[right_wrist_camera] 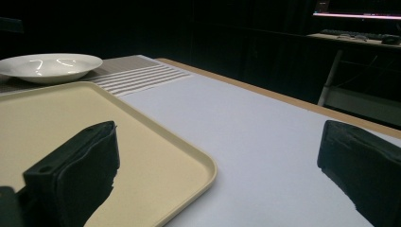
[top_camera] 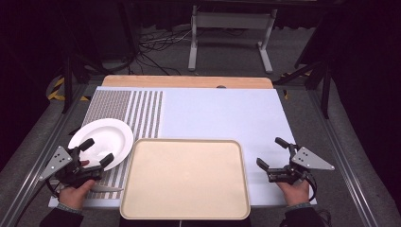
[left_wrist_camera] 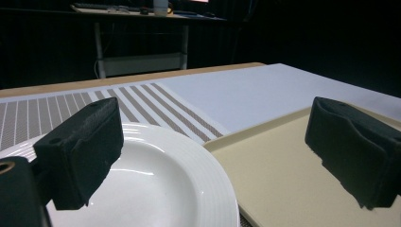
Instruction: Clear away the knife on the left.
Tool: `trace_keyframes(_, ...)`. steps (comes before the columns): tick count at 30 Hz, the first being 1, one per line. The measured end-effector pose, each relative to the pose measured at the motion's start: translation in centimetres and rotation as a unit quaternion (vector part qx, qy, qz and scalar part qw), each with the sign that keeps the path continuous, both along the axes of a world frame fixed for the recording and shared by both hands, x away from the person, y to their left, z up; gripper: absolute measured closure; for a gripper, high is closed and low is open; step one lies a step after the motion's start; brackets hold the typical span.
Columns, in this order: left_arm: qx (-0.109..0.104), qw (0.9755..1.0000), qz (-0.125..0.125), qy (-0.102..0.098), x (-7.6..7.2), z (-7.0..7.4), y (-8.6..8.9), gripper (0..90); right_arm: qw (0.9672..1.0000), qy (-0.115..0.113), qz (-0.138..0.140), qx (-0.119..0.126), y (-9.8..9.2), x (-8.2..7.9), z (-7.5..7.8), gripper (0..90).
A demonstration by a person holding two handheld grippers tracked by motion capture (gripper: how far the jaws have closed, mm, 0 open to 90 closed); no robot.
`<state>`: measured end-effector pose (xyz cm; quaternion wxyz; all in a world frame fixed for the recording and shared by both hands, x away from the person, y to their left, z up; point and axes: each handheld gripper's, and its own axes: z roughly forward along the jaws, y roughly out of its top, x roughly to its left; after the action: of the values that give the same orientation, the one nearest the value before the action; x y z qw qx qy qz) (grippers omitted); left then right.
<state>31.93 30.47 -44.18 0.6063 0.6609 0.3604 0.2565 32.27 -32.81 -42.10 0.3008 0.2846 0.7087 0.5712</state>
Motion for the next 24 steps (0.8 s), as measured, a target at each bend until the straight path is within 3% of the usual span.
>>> trace_keyframes(6,0.008,1.0000,-0.004,0.002,0.0,0.3,0.0,6.2,1.0000,-0.002,0.000,0.000,0.0,0.0,0.0,1.0)
trace_keyframes(10,0.011,0.9999,-0.010,0.004,0.0,1.5,-0.2,6.0,1.0000,-0.002,0.002,-0.002,0.0,0.0,0.0,0.9)
trace_keyframes(12,0.020,0.9996,-0.017,0.005,0.0,2.0,-0.2,6.4,1.0000,-0.002,0.000,-0.002,-0.1,0.0,0.0,0.9)
trace_keyframes(13,0.042,0.9988,-0.026,0.003,0.1,2.6,-0.3,7.3,1.0000,-0.001,-0.001,-0.001,-0.1,0.0,0.0,0.9)
trace_keyframes(16,0.067,0.9971,-0.034,0.004,0.2,3.3,-0.3,7.4,1.0000,-0.003,-0.002,-0.001,-0.1,0.0,0.0,0.9)
trace_keyframes(21,0.072,0.9963,-0.046,0.011,0.3,3.8,-0.3,7.8,1.0000,0.002,-0.002,0.001,-0.1,0.1,-0.1,0.9)
trace_keyframes(24,0.087,0.9943,-0.056,0.023,0.3,4.3,-0.2,8.9,1.0000,0.003,-0.002,0.002,-0.1,0.1,-0.1,0.9)
